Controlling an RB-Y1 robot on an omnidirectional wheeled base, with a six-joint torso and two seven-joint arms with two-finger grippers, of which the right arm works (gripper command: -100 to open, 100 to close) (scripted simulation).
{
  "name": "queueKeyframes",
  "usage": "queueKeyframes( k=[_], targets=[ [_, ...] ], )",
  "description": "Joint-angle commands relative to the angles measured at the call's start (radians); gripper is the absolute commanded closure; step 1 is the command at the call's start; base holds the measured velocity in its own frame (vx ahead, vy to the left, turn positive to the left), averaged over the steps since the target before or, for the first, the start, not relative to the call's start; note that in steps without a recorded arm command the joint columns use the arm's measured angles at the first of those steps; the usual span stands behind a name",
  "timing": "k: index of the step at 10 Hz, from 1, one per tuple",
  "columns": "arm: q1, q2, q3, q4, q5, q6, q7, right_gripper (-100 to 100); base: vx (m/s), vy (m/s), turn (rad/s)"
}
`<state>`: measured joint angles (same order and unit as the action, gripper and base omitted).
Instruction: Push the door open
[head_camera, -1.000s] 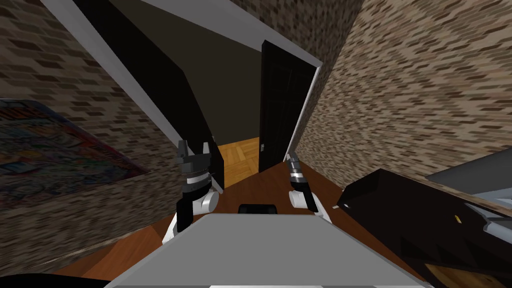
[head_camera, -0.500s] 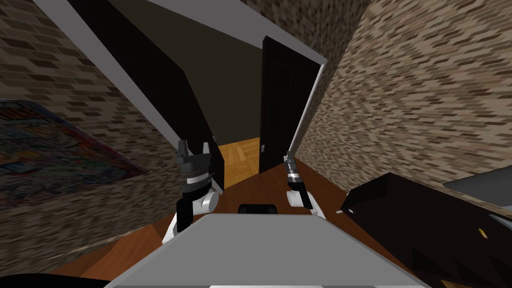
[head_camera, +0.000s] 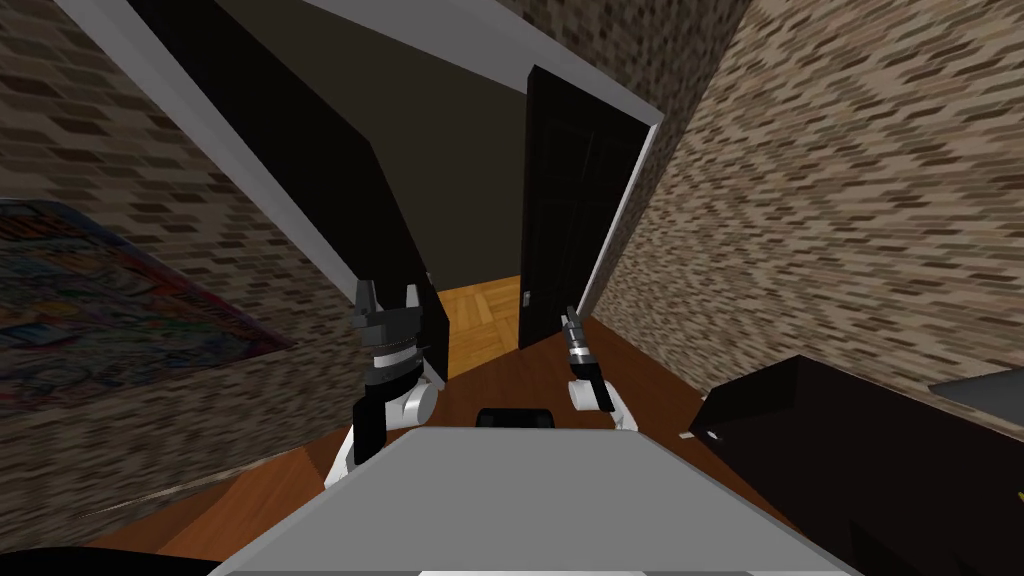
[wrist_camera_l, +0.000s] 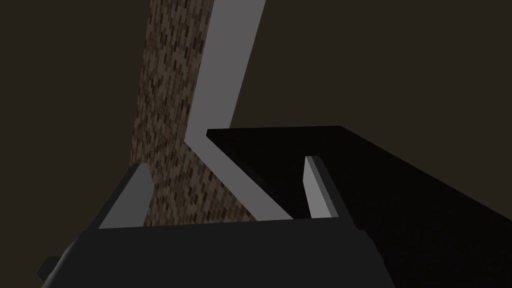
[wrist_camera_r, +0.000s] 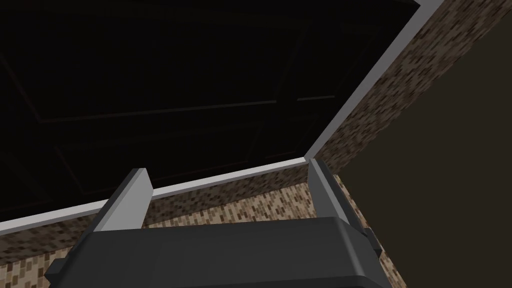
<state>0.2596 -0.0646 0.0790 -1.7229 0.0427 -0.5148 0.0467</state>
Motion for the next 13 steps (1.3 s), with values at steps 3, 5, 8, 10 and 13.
queueKeyframes(
  k=[3, 5, 8, 10, 13],
  targets=[
    [-0.042, -0.005, 0.01, 0.105, -0.004, -0.023, -0.015, -100, 0.08, -0.058, 0.063],
    [-0.061, -0.006, 0.014, 0.151, -0.005, -0.035, -0.02, -100, 0.045, -0.024, 0.03],
    [-0.099, -0.007, 0.022, 0.239, -0.008, -0.06, -0.031, -100, 0.042, -0.025, 0.047],
    [-0.137, -0.007, 0.03, 0.319, -0.011, -0.085, -0.042, -100, 0.079, -0.063, 0.082],
    [-0.156, -0.007, 0.034, 0.388, -0.012, -0.098, -0.047, -100, 0.059, -0.037, 0.033]
  ],
)
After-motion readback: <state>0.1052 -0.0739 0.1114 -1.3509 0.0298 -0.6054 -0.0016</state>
